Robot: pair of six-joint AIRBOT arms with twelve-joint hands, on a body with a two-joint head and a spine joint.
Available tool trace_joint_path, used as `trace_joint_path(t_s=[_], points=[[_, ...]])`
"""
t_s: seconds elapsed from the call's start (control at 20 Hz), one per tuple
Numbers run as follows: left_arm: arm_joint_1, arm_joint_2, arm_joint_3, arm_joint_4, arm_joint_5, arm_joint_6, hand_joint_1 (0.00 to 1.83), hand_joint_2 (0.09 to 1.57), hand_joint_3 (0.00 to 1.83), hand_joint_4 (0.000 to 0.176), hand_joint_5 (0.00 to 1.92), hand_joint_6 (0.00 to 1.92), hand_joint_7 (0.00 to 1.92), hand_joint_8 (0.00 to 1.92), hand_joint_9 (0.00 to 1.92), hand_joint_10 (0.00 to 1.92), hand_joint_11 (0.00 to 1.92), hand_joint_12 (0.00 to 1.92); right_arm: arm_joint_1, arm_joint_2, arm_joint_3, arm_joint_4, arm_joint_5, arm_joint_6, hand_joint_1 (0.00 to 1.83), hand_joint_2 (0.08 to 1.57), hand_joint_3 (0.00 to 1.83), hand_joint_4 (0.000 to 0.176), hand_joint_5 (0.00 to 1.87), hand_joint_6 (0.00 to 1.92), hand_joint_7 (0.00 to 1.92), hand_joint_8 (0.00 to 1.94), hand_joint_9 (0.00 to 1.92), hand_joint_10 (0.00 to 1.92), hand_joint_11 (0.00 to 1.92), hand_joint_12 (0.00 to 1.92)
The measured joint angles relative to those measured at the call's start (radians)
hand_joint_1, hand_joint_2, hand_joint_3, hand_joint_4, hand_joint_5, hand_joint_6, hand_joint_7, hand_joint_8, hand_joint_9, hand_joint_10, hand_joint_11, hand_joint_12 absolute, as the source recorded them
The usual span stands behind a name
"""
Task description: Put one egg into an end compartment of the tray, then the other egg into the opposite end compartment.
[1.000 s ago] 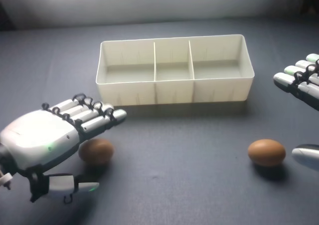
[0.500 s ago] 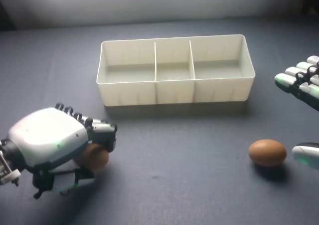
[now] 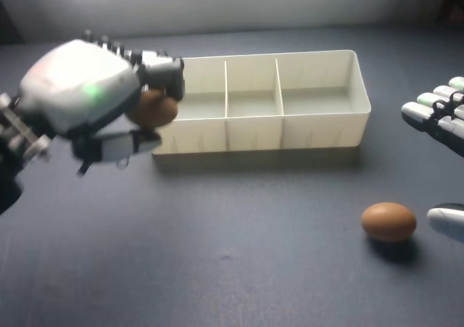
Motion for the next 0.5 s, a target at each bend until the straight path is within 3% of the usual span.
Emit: trace_joint_path(t_s=[0.05, 0.1, 0.15, 0.2, 0.25, 0.3, 0.35, 0.4, 0.45, 0.5], points=[[-0.037, -0.032, 0.037, -0.011, 0.050, 0.002, 1.09, 1.25, 0.01, 0.000, 0.73, 1.36, 1.05, 1.90, 1.24, 1.91, 1.37, 1.92, -0.002, 0.000, 0.002, 0.001, -0.002, 0.000, 0.16, 1.27, 0.02, 0.000, 0.00, 0.00, 0.00, 0.00, 0.00, 0.00, 0.00, 0.00], [-0.075, -0.059, 0.072, -0.017, 0.097, 0.001, 1.15, 1.29, 0.02, 0.000, 0.62, 1.32, 0.77, 1.77, 0.85, 1.85, 0.91, 1.92, -0.002, 0.000, 0.002, 0.005, -0.004, 0.000, 0.19, 1.27, 0.02, 0.000, 0.00, 0.00, 0.00, 0.00, 0.00, 0.00, 0.00, 0.00], [-0.112, -0.088, 0.104, -0.021, 0.137, 0.001, 1.16, 1.31, 0.01, 0.000, 0.61, 1.30, 0.69, 1.80, 0.83, 1.91, 0.93, 1.92, -0.002, -0.001, 0.003, 0.006, -0.003, 0.000, 0.20, 1.27, 0.02, 0.000, 0.00, 0.00, 0.00, 0.00, 0.00, 0.00, 0.00, 0.00], [-0.127, -0.103, 0.121, -0.024, 0.158, 0.002, 1.16, 1.31, 0.01, 0.000, 0.62, 1.46, 0.65, 1.65, 0.87, 1.92, 0.99, 1.92, -0.002, -0.003, 0.005, 0.003, -0.003, 0.000, 0.20, 1.27, 0.01, 0.000, 0.00, 0.00, 0.00, 0.00, 0.00, 0.00, 0.00, 0.00], [-0.144, -0.121, 0.143, -0.038, 0.171, 0.003, 1.10, 1.28, 0.00, 0.000, 0.69, 1.41, 0.94, 1.87, 1.13, 1.92, 1.25, 1.92, -0.002, -0.009, 0.008, 0.001, 0.002, 0.002, 0.18, 1.28, 0.02, 0.000, 0.00, 0.00, 0.00, 0.00, 0.00, 0.00, 0.00, 0.00], [-0.152, -0.132, 0.158, -0.050, 0.188, 0.011, 1.16, 1.30, 0.00, 0.000, 0.63, 1.29, 0.73, 1.80, 0.96, 1.92, 1.07, 1.92, -0.002, -0.014, 0.009, 0.002, 0.000, 0.003, 0.15, 1.28, 0.02, 0.000, 0.00, 0.00, 0.00, 0.00, 0.00, 0.00, 0.00, 0.00], [-0.159, -0.149, 0.177, -0.075, 0.222, 0.030, 1.17, 1.31, 0.00, 0.000, 0.59, 1.30, 0.70, 1.76, 0.85, 1.92, 0.96, 1.92, -0.002, -0.016, 0.012, 0.002, -0.006, 0.008, 0.17, 1.28, 0.01, 0.000, 0.00, 0.00, 0.00, 0.00, 0.00, 0.00, 0.00, 0.00], [-0.161, -0.162, 0.190, -0.093, 0.249, 0.042, 1.28, 1.24, 0.00, 0.000, 0.43, 0.96, 0.74, 1.45, 0.64, 1.49, 0.52, 1.89, -0.002, -0.017, 0.014, 0.003, -0.005, 0.009, 0.18, 1.29, 0.02, 0.000, 0.00, 0.00, 0.00, 0.00, 0.00, 0.00, 0.00, 0.00], [-0.163, -0.171, 0.204, -0.101, 0.279, 0.048, 1.05, 1.18, 0.00, 0.000, 0.29, 0.72, 0.44, 0.82, 0.32, 1.03, 0.10, 1.63, -0.002, -0.017, 0.014, 0.002, -0.002, 0.009, 0.19, 1.29, 0.02, 0.000, 0.00, 0.00, 0.00, 0.00, 0.00, 0.00, 0.00, 0.00], [-0.163, -0.178, 0.212, -0.102, 0.299, 0.048, 0.96, 1.15, 0.00, 0.000, 0.20, 0.64, 0.37, 0.50, 0.22, 0.81, 0.02, 1.49, -0.002, -0.017, 0.014, 0.000, 0.000, 0.010, 0.20, 1.29, 0.01, 0.000, 0.00, 0.00, 0.00, 0.00, 0.00, 0.00, 0.00, 0.00]])
